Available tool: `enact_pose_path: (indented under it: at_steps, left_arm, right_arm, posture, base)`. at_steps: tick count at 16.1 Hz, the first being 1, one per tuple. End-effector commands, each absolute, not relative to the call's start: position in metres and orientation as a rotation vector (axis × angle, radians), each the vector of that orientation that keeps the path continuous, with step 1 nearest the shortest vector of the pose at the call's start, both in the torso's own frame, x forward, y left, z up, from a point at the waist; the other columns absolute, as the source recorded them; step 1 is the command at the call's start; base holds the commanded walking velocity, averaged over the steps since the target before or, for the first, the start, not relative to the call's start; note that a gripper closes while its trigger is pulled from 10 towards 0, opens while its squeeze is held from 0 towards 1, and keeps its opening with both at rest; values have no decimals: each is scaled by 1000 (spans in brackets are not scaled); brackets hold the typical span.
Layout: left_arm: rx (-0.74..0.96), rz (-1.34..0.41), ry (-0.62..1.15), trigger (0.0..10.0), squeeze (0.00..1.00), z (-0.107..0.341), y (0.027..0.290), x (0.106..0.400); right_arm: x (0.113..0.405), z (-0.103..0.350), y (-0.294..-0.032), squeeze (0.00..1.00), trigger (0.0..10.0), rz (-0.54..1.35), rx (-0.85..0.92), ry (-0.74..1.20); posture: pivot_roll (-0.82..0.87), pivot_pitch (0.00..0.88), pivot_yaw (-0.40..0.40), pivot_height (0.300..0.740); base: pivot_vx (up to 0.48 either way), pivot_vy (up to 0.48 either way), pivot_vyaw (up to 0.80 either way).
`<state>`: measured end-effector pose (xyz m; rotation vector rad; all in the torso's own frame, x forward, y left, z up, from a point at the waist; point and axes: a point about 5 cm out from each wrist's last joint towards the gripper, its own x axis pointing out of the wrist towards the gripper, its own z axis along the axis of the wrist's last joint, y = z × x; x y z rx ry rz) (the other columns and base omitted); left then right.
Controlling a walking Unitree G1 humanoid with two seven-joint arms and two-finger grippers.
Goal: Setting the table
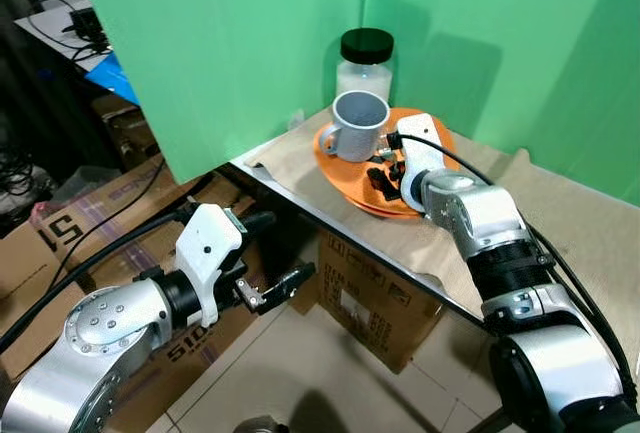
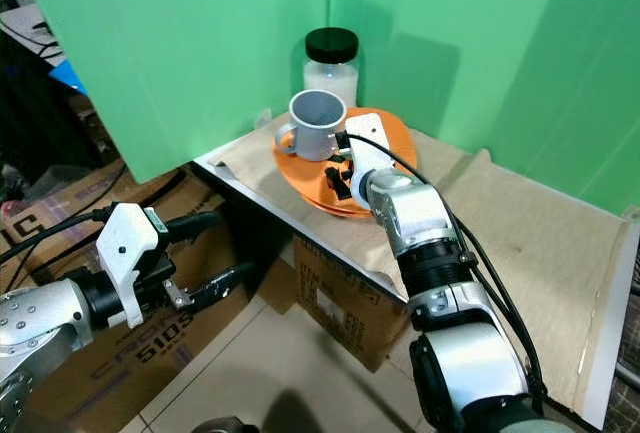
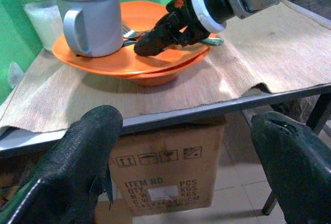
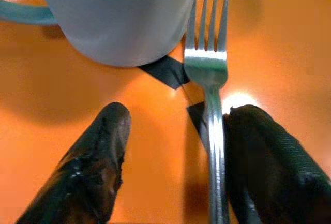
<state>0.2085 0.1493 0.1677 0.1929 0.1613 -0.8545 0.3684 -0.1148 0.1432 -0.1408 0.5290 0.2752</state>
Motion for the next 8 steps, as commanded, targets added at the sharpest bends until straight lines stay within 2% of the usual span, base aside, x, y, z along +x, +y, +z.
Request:
enact_pose_path:
  at_steps: [1, 8]
  left_arm:
    - [207, -867, 161, 10000, 0, 168, 148, 207]
    - [206, -866, 163, 10000, 0, 168, 148, 206]
  right_arm:
    - [370, 146, -114, 0, 0, 279, -143, 538]
    - [373, 139, -122, 0, 0, 221, -193, 562]
  posture:
    - [50, 0, 31, 740]
    - [50, 0, 31, 740]
  base:
    - [0, 0, 0]
    - [0, 0, 0]
